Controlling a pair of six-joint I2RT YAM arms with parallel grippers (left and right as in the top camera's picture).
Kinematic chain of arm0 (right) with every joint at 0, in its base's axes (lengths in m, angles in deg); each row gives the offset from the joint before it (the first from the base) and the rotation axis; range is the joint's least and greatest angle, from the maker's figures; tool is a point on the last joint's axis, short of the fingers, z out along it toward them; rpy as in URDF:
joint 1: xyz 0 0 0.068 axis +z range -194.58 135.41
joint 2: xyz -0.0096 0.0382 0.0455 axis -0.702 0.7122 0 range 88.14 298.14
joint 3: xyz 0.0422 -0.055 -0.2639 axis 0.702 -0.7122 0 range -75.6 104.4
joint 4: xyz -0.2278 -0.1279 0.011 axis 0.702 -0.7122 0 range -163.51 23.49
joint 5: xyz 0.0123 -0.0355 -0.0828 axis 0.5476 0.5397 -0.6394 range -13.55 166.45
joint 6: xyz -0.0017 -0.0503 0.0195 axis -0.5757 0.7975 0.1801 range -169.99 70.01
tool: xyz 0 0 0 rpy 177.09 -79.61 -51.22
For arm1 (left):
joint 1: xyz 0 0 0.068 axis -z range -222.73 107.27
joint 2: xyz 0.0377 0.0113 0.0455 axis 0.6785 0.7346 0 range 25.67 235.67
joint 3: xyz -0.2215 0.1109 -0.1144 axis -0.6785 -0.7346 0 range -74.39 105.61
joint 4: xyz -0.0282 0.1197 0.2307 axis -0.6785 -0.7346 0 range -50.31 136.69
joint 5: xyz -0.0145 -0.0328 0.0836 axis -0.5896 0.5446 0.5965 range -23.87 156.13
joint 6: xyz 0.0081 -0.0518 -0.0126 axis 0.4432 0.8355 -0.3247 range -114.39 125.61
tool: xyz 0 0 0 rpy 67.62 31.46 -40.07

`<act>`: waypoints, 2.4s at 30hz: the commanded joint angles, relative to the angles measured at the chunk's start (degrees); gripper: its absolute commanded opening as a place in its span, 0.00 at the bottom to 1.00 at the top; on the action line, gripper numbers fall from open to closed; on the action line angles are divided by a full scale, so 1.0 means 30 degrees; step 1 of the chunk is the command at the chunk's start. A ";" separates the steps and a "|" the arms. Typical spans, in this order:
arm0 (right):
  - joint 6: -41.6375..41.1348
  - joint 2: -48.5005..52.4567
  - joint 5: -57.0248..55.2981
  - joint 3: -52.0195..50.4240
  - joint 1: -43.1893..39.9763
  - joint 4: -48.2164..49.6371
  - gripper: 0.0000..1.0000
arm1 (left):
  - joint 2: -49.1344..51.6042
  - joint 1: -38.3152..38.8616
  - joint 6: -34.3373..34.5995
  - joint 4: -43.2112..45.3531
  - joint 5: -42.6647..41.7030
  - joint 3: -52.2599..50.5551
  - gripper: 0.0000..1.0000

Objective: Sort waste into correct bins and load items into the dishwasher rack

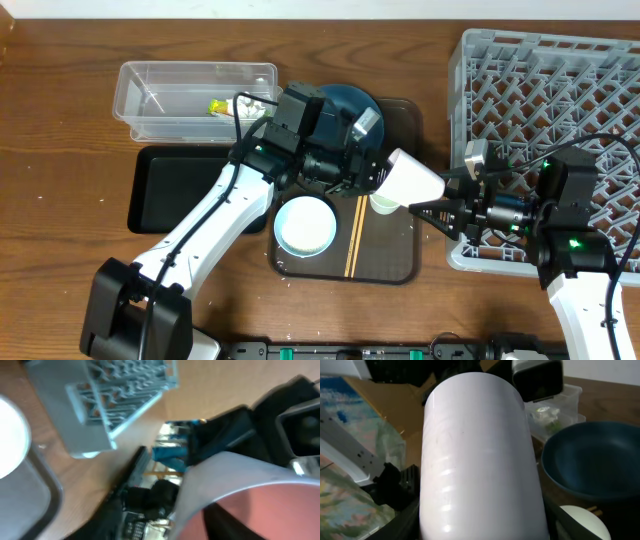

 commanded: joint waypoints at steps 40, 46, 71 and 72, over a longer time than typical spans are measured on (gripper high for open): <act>-0.8051 0.9428 -2.6993 1.2837 -1.2633 -1.2779 0.14 | -0.5712 -0.2463 -0.5588 -1.0928 1.9198 0.0087 0.79; -0.8837 1.0958 -2.5966 1.2837 -1.4345 -1.1409 0.17 | -0.5712 -0.2441 -0.5588 -1.0943 1.9198 0.0087 0.79; -0.7417 0.9260 -1.5868 1.3449 -1.4025 -1.0885 0.99 | -0.5697 -0.2426 -0.5515 -1.1140 1.9198 0.0080 0.79; -0.7198 0.8998 -1.5854 1.3449 -1.3726 -1.1300 0.99 | -0.5668 -0.2390 -0.5515 -1.1140 1.9198 0.0080 0.79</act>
